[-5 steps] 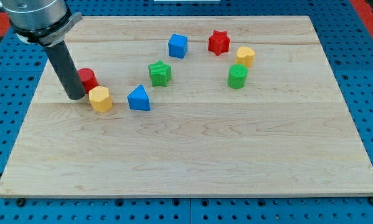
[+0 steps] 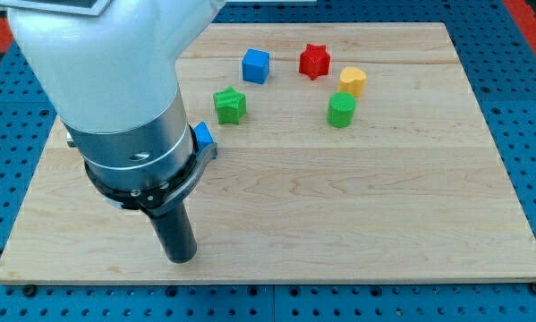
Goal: Move your arm to the left
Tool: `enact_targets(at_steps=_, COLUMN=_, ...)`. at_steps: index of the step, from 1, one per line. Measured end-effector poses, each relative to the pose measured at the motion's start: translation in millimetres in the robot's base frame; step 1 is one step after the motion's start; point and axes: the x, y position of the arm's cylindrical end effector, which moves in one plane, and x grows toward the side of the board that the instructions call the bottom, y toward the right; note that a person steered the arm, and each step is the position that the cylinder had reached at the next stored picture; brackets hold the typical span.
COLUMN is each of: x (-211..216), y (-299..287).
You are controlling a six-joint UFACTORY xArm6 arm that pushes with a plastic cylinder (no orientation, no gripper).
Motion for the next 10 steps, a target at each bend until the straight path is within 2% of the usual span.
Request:
enact_targets(at_steps=1, x=1, y=15)
enact_targets(at_steps=2, x=23, y=85)
enact_targets(at_steps=3, x=27, y=91)
enact_targets(at_steps=5, x=-2, y=179)
enact_targets(at_steps=9, x=-10, y=181)
enact_targets(at_steps=10, x=0, y=141)
